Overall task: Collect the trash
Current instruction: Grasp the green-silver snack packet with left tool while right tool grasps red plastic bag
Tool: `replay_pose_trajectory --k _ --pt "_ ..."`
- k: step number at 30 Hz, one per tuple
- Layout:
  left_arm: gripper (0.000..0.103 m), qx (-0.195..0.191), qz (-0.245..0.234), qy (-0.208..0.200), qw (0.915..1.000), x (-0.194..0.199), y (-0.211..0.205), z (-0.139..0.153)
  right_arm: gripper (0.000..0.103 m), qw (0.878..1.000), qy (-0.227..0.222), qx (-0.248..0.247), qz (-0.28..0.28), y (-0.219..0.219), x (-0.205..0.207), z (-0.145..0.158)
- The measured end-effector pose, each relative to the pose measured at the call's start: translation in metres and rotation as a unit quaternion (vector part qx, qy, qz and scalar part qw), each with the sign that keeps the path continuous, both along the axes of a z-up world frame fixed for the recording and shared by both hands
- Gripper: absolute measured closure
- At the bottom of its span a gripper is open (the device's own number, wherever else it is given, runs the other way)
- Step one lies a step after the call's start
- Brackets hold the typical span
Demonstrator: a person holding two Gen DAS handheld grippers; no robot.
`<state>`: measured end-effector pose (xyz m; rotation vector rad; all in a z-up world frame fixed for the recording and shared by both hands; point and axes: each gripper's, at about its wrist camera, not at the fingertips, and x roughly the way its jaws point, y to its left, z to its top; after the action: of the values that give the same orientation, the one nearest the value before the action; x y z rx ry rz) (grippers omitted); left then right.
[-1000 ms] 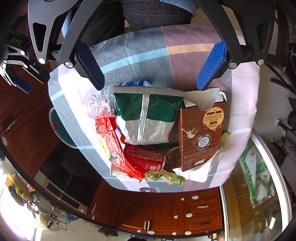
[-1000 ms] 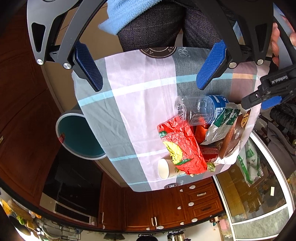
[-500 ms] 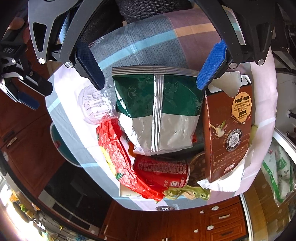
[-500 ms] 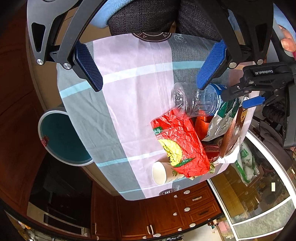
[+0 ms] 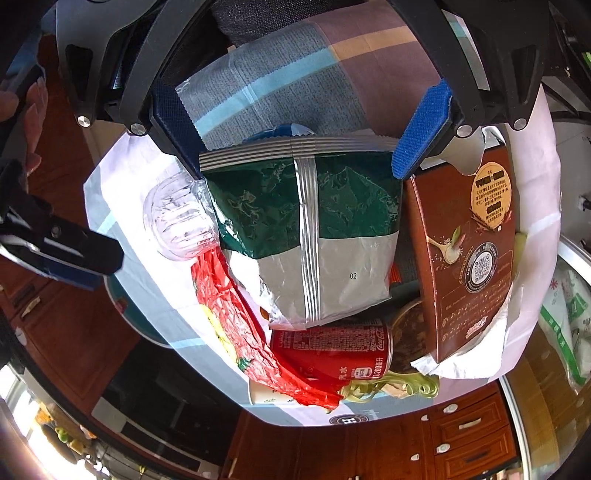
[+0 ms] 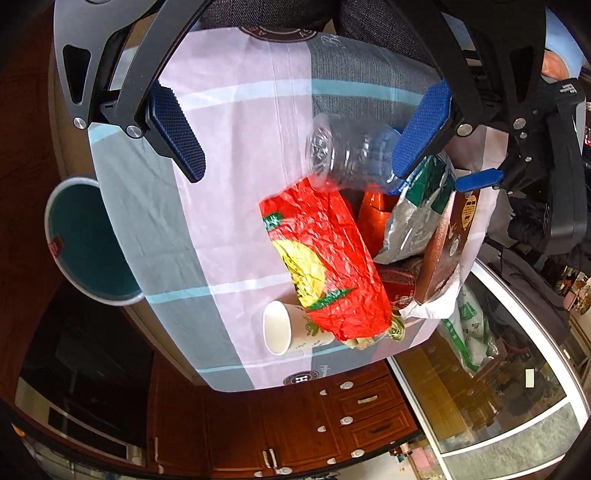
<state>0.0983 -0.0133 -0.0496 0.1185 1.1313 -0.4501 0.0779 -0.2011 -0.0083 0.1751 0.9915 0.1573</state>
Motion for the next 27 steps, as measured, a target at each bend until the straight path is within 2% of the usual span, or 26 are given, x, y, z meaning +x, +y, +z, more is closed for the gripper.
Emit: replay_pose_trajectory --k 4,7,13,16,18,20,21,22,23,25,26,27 --pt "0.012 -0.012 -0.008 0.004 0.9999 0.0 0.002 0.0 0.006 1.0 0.014 -0.001 0.026 0.007 0.031 -0.009" --pt "0.024 -0.015 -0.009 0.006 0.9998 0.001 0.006 0.002 0.006 0.999 0.033 0.005 0.037 0.01 0.051 -0.021" --pt "0.027 -0.035 -0.001 0.03 0.9989 0.013 0.016 0.002 0.006 0.996 0.066 0.002 0.06 0.023 0.076 -0.043" --pt "0.029 -0.042 0.002 0.028 0.9987 0.017 0.021 0.007 0.006 0.995 0.075 0.007 0.066 0.027 0.086 -0.05" --pt "0.036 -0.047 0.001 0.026 0.9986 0.019 0.023 0.01 0.006 0.995 0.077 0.008 0.067 0.028 0.092 -0.054" --pt "0.051 -0.051 0.004 0.024 0.9984 0.02 0.025 0.014 0.006 0.994 0.082 0.014 0.067 0.028 0.097 -0.057" --pt "0.058 -0.052 0.005 0.021 0.9984 0.019 0.025 0.015 0.009 0.994 0.081 0.018 0.066 0.028 0.098 -0.058" --pt "0.076 -0.048 0.008 0.017 0.9987 0.02 0.026 0.018 0.019 0.994 0.082 0.024 0.067 0.028 0.099 -0.058" --pt "0.086 -0.045 0.011 0.016 0.9988 0.021 0.027 0.019 0.024 0.994 0.083 0.027 0.068 0.028 0.098 -0.059" --pt "0.094 -0.044 0.015 0.02 0.9987 0.022 0.029 0.02 0.045 0.994 0.082 0.031 0.066 0.027 0.096 -0.059" --pt "0.096 -0.038 0.018 0.02 0.9989 0.021 0.028 0.02 0.048 0.994 0.081 0.033 0.064 0.026 0.094 -0.058" --pt "0.097 -0.031 0.022 0.016 0.9991 0.02 0.027 0.02 0.061 0.994 0.079 0.034 0.062 0.025 0.093 -0.057"
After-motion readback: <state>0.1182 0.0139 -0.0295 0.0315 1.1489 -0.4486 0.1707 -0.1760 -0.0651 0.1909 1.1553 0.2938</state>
